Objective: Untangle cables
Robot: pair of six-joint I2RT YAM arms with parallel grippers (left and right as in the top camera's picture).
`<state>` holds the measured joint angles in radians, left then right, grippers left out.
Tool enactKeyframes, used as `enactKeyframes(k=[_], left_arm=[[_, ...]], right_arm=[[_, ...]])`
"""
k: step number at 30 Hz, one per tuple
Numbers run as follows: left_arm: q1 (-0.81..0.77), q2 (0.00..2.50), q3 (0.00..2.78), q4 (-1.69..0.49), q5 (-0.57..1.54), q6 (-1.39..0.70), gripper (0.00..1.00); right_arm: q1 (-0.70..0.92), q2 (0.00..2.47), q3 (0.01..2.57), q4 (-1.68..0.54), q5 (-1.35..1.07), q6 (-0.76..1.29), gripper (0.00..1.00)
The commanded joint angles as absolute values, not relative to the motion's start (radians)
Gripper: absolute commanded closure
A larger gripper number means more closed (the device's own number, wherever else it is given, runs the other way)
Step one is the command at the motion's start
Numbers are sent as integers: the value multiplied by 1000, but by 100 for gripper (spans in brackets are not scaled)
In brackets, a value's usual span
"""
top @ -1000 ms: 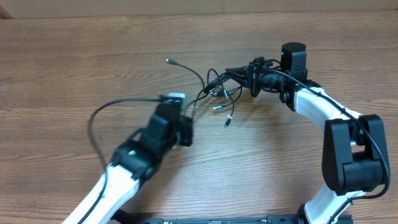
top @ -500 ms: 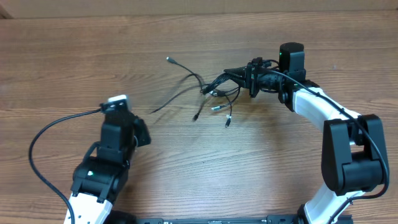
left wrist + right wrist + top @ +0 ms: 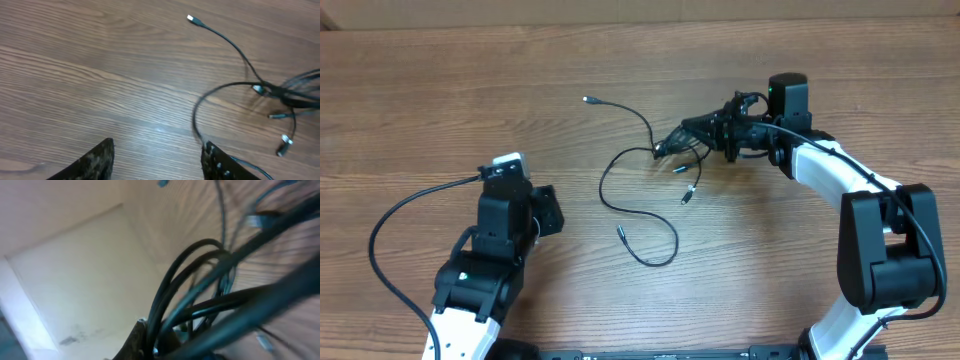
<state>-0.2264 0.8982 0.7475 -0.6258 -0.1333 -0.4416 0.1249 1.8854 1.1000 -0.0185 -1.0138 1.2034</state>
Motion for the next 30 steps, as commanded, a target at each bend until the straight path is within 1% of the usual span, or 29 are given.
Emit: enactKeyframes(k=[1, 2, 4, 5, 6, 8, 12, 15, 16, 17, 20, 24, 30], left_arm=[[-221, 930, 751, -621, -26, -445, 45], [-221, 940, 751, -621, -9, -445, 46], [-221, 961, 751, -619, 20, -444, 48], [-221, 973, 751, -616, 29, -442, 48], [-221, 982, 751, -613, 36, -441, 48], [-221, 1001, 751, -613, 50, -441, 48], [-221, 1028, 751, -609, 92, -412, 46], [-221, 1034, 751, -612, 130, -370, 42], [-221, 1034, 753, -619, 131, -361, 41], [-221, 1034, 757, -631, 131, -361, 42], [-221, 1036, 788, -682, 131, -361, 46], [-221, 1066, 866, -747, 132, -362, 48], [-221, 1170, 1044, -863, 150, -362, 48]], right_arm=[[123, 1882, 1101, -157, -965, 886, 80], [123, 1882, 1101, -200, -947, 856, 70], [123, 1882, 1101, -304, -878, 778, 46], [122, 1882, 1101, -355, -830, 744, 32], [122, 1882, 1101, -390, -789, 725, 23], [122, 1882, 1101, -464, -691, 699, 18], [122, 1882, 1101, -576, -554, 696, 17], [122, 1882, 1101, -637, -551, 658, 20], [122, 1882, 1101, -657, -550, 642, 23], [122, 1882, 1101, -675, -550, 621, 23], [122, 1880, 1108, -725, -546, 557, 23], [122, 1880, 1176, -876, -425, 524, 23], [122, 1880, 1349, -1082, -373, 378, 32]])
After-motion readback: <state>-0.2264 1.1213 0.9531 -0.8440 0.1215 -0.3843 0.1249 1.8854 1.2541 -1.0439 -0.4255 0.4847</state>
